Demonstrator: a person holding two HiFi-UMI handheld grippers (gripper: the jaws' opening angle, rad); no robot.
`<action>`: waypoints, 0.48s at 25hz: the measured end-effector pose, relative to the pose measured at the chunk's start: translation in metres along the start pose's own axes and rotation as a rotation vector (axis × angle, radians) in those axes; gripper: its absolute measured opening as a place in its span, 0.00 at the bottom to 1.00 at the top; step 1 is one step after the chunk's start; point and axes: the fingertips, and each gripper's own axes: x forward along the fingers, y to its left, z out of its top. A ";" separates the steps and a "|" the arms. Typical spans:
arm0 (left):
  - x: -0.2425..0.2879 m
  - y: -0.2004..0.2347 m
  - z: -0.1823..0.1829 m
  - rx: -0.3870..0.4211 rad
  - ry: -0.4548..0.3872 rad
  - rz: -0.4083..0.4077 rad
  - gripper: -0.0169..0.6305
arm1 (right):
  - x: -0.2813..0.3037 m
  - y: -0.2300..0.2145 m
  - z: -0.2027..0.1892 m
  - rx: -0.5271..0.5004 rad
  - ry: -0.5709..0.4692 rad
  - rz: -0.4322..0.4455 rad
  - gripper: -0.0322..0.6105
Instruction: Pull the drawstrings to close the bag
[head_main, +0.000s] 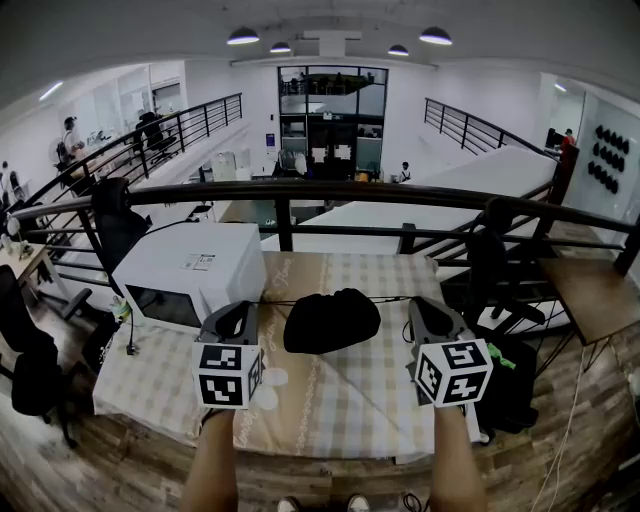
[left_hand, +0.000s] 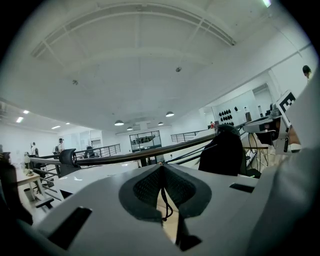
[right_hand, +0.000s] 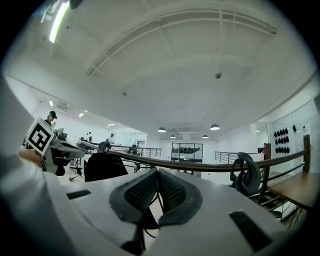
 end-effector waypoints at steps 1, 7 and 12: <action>0.000 0.000 -0.001 -0.003 0.003 0.000 0.07 | -0.001 -0.001 0.000 0.003 0.001 0.001 0.09; 0.002 0.003 -0.005 -0.018 0.004 -0.003 0.07 | 0.000 -0.002 -0.003 0.011 0.004 0.003 0.09; 0.002 0.004 -0.005 -0.022 0.004 -0.006 0.07 | -0.001 -0.003 -0.004 0.020 0.005 0.003 0.09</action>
